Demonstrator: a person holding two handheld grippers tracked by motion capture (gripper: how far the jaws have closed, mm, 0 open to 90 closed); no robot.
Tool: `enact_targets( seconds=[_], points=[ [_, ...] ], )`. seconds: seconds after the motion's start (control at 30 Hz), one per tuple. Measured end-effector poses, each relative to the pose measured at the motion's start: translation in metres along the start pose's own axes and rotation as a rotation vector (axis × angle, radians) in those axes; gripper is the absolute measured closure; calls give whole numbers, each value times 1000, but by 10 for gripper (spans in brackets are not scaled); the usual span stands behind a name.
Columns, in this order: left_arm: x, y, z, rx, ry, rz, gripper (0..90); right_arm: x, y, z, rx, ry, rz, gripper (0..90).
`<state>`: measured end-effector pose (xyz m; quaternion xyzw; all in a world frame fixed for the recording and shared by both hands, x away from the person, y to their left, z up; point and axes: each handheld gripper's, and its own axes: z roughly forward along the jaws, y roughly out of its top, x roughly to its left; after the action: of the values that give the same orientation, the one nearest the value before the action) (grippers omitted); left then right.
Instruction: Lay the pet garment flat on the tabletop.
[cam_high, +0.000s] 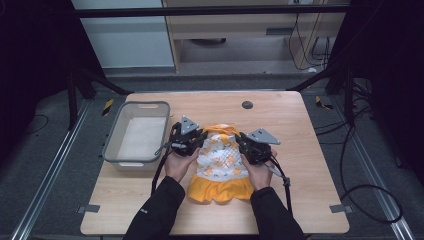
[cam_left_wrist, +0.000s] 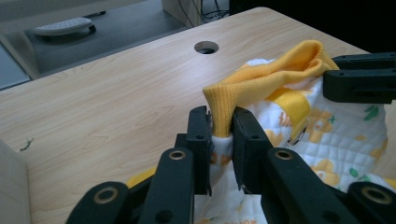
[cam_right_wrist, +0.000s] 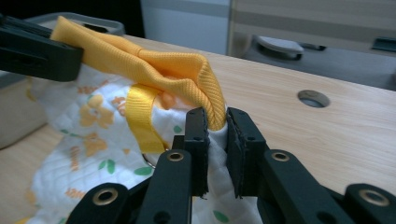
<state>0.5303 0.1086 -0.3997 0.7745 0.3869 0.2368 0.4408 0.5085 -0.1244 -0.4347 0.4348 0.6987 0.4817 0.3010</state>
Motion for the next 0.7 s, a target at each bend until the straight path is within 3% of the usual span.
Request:
enact_targets(
  seconds=[0.03,0.1,0.13,0.23,0.37,0.53,0.7],
  points=[
    [1,1,5,4,15,-4,752,0,0,3,6,-12,2,759],
    [2,2,9,-3,45,-1,601,-2,0,11,34,-47,-7,695],
    [2,2,9,-5,50,-2,509,-3,0,13,42,-66,-13,654],
    [5,1,2,-5,41,2,396,-9,1,10,39,-76,-13,601],
    [13,-4,-14,-15,27,-36,371,-17,5,-5,28,-61,-14,563],
    [19,-10,-39,-18,14,-50,378,-27,5,-28,32,-24,-24,524],
    [17,-22,-61,2,15,10,394,-32,-2,-50,55,21,-24,504]
  ],
)
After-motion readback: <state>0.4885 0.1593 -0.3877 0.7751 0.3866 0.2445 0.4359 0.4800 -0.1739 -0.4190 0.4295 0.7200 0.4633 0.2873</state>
